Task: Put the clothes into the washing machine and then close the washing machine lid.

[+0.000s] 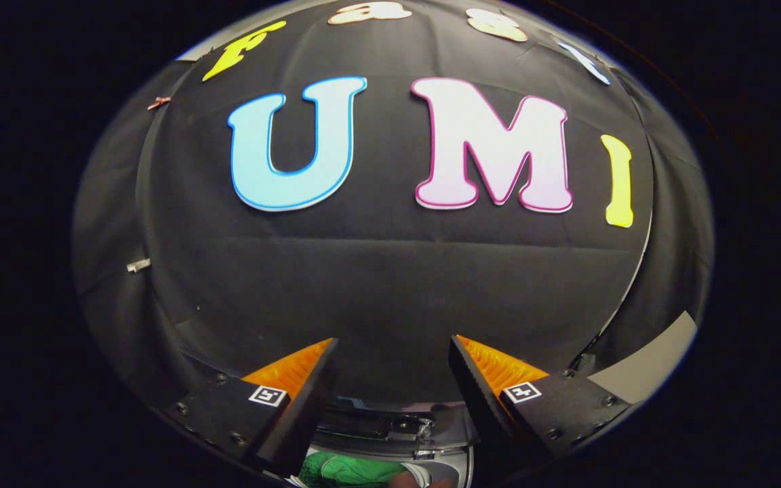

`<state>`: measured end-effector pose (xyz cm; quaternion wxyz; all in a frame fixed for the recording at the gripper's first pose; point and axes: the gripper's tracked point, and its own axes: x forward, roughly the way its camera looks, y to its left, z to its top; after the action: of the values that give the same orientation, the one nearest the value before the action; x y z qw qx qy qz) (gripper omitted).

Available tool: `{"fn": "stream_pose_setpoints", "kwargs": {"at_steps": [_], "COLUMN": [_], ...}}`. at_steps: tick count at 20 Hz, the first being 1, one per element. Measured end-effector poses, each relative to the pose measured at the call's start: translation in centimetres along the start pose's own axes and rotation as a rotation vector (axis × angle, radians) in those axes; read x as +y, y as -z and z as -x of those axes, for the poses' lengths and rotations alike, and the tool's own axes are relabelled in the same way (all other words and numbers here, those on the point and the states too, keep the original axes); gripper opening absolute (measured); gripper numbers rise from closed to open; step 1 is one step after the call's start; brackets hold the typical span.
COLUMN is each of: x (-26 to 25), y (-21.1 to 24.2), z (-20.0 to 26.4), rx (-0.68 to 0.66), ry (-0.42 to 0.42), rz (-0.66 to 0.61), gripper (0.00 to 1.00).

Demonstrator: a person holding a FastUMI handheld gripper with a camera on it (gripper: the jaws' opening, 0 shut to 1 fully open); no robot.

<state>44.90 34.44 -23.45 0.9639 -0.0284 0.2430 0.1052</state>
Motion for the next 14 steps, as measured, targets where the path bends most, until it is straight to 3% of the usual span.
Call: {"fn": "stream_pose_setpoints", "kwargs": {"at_steps": [2,5,14], "x": [1.0,1.5,1.4], "y": [2.3,2.1,3.4], "z": [-0.6,-0.9,2.1], "rx": [0.094,0.085,0.113], "ry": [-0.034,-0.063,-0.098], "rz": [-0.001,-0.051,-0.046], "gripper": [1.00,0.98,0.99]}}
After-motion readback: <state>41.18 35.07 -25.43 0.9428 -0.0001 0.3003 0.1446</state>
